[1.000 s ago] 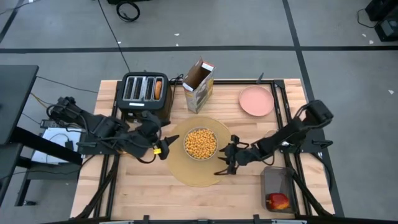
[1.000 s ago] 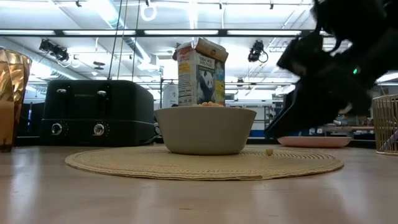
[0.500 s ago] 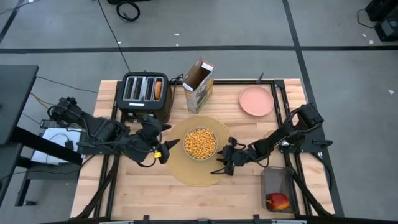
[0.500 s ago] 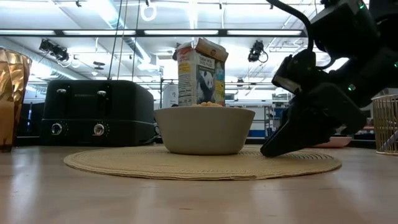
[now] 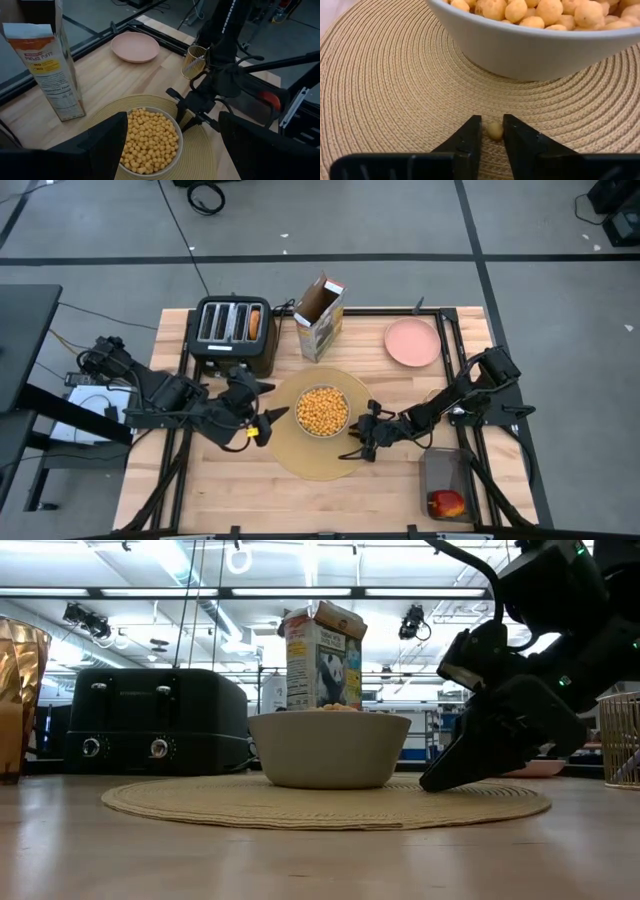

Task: Arrange a breakfast setting
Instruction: Put the yellow cereal into the gray bowl

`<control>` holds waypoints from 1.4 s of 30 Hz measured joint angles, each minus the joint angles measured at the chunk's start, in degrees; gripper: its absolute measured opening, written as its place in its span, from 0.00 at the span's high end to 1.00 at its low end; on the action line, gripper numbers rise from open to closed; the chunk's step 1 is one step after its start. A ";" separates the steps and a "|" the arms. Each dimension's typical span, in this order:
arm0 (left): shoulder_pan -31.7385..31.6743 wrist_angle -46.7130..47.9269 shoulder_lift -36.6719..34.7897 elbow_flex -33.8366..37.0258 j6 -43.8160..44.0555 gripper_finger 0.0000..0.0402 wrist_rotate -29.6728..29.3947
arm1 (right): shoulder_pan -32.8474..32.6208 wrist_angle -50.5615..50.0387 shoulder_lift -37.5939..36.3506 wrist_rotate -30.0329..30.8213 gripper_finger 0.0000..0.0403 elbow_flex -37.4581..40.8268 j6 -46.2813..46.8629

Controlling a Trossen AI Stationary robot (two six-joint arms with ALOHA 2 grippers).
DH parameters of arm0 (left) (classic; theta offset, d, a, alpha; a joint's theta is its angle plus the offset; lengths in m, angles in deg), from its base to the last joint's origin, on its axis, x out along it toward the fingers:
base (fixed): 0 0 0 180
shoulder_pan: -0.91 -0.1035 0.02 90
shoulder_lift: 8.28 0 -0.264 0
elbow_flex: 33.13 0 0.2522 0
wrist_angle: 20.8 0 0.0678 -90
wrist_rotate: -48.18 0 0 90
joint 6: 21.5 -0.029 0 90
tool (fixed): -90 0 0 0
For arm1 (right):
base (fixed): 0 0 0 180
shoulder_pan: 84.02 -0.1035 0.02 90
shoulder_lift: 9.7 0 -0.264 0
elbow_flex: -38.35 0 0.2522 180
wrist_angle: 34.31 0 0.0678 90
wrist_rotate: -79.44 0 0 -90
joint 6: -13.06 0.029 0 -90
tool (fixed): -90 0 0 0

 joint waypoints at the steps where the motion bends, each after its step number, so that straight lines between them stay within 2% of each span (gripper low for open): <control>1: 0.00 -0.02 0.00 0.00 0.00 0.21 0.00 | 0.00 -0.01 0.00 -0.02 0.79 0.00 -0.06; 22: -0.04 -0.02 0.00 0.00 0.00 0.21 -0.48 | -0.27 0.13 -0.58 -0.77 0.81 0.09 -3.14; 28: -0.03 -0.02 0.00 0.00 -0.39 0.21 -0.48 | -1.18 -0.01 -4.09 -1.23 0.81 0.15 -6.77; 34: -0.04 0.03 0.00 0.00 -0.89 0.21 -0.70 | -3.43 -0.34 -9.75 -4.66 0.83 0.12 -9.72; 39: -0.04 0.04 0.00 0.00 -1.07 0.21 -1.11 | -4.37 -3.19 -15.72 -4.92 0.89 0.00 -10.15; 42: -0.04 0.04 0.00 0.00 -1.07 0.21 -1.11 | -3.62 -8.01 -15.80 -4.10 0.91 0.06 -10.22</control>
